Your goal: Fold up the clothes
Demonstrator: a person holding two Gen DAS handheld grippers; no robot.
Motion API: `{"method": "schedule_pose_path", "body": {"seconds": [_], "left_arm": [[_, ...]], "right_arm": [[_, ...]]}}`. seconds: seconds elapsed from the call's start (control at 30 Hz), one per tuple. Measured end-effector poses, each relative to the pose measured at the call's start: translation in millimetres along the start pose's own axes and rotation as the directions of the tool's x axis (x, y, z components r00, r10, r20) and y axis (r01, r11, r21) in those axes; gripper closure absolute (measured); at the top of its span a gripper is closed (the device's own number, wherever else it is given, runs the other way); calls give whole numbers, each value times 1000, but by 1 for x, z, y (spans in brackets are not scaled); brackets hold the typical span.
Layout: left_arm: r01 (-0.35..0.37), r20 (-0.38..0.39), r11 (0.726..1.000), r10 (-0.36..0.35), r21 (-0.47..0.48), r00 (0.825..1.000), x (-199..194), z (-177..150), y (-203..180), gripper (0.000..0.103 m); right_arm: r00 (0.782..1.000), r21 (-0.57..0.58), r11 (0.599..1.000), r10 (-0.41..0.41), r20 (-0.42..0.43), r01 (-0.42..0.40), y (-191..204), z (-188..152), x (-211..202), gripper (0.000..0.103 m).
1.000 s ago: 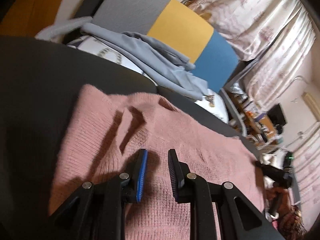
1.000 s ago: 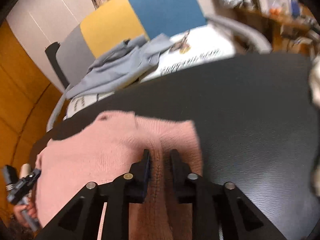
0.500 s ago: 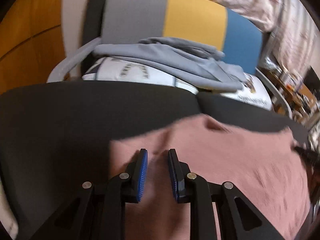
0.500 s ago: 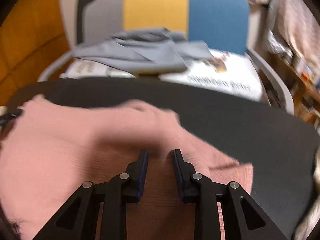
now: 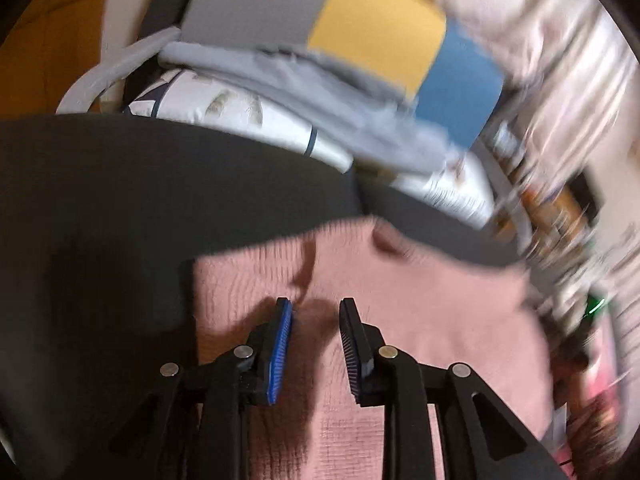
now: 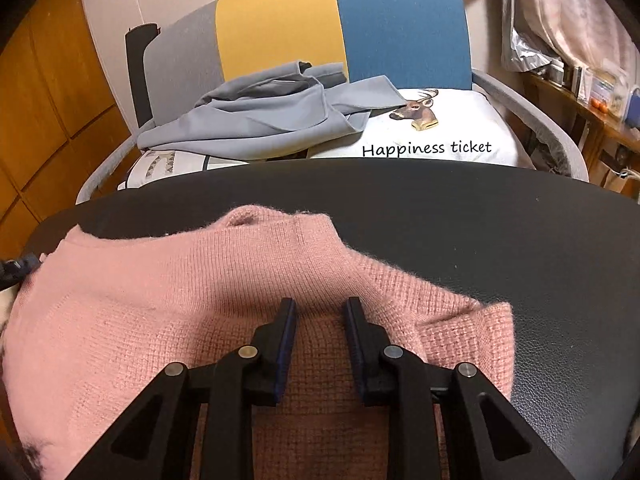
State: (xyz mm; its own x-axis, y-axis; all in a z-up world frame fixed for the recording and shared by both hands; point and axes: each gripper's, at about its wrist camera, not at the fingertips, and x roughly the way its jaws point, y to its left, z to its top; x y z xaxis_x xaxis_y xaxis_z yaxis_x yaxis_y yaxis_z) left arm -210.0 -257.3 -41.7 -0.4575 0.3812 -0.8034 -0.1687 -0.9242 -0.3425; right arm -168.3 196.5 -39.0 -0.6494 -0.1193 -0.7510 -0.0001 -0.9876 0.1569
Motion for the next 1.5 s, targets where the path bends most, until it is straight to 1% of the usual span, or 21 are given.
{"method": "schedule_pose_path", "body": {"seconds": [0.07, 0.13, 0.2, 0.27, 0.33, 0.43, 0.53, 0.63, 0.67, 0.7, 0.77, 0.8, 0.9, 1.0, 1.1, 1.2, 1.27, 1.3, 1.37, 1.43, 1.5], "left_arm": [[-31, 4, 999, 31, 44, 1000, 2, -1, -7, 79], [-86, 43, 996, 84, 36, 996, -2, 0, -6, 96], [-142, 85, 990, 142, -5, 986, -7, 4, 3, 99], [-267, 151, 963, 267, -18, 952, -13, 3, 12, 103], [-344, 135, 939, 342, -10, 930, -6, -1, 23, 103], [-259, 178, 965, 264, -50, 948, -18, -4, 38, 103], [-99, 260, 983, 137, -153, 956, -48, -8, 50, 93], [43, 259, 997, -23, -71, 966, -61, -17, 30, 88], [56, 221, 998, -55, -1, 974, -58, -22, 15, 87], [41, 181, 997, -53, 70, 982, -53, -27, 1, 87], [-83, 119, 973, 58, 214, 991, -33, -37, -25, 87], [-136, 99, 961, 115, 242, 988, -21, -40, -27, 87], [-137, 128, 980, 119, 144, 985, -13, -40, -6, 85], [-137, 96, 989, 131, 55, 987, -16, -38, -4, 85], [-156, 129, 982, 142, 111, 982, -31, -36, -34, 88], [-36, 158, 981, 6, 191, 987, -33, -34, -84, 87], [70, 127, 966, -104, 248, 986, -23, -35, -128, 87], [120, 88, 953, -150, 278, 985, -12, -37, -154, 87], [221, -3, 911, -234, 348, 972, 13, -43, -211, 87], [266, -68, 862, -263, 432, 962, 37, -57, -265, 87], [287, -112, 834, -266, 470, 957, 55, -65, -301, 87]], "right_arm": [[1000, 2, 1000, 2, 0, -2, -1, 1, 0, 78], [1000, 2, 1000, 2, 1, -2, -1, 1, 0, 78], [1000, 2, 1000, 2, 3, -2, -1, 1, 0, 78], [1000, 1, 1000, 0, 3, 0, -1, 1, 0, 78], [1000, 0, 1000, -3, 3, 3, 0, 1, 1, 78], [1000, 9, 1000, 5, 1, -5, -1, 2, 2, 78], [1000, 20, 1000, 19, -2, -19, -4, 3, 2, 77], [1000, -2, 1000, 4, -30, -4, 0, 8, 3, 76], [999, -10, 1000, -3, -40, 3, 2, 10, 4, 76], [998, -22, 1000, -23, -54, 22, 5, 12, 2, 76], [998, -37, 998, -52, -43, 50, 14, 16, -10, 76], [999, -43, 998, -42, -27, 41, 17, 17, -18, 76], [1000, -62, 998, -20, -3, 20, 26, 16, -35, 77], [988, -68, 993, -99, -116, 91, 9, 5, -18, 78], [1000, 86, 996, 5, -27, -3, -33, 4, -53, 77], [992, 149, 981, 123, 20, -125, -70, -7, -101, 76], [983, 188, 967, 181, -17, -175, -93, -24, -118, 93], [974, 223, 952, 222, -39, -208, -106, -35, -123, 97], [932, 328, 895, 351, -96, -303, -127, -62, -121, 97], [896, 381, 855, 425, -127, -351, -133, -84, -115, 97], [869, 418, 827, 472, -151, -377, -133, -102, -105, 97]]}}
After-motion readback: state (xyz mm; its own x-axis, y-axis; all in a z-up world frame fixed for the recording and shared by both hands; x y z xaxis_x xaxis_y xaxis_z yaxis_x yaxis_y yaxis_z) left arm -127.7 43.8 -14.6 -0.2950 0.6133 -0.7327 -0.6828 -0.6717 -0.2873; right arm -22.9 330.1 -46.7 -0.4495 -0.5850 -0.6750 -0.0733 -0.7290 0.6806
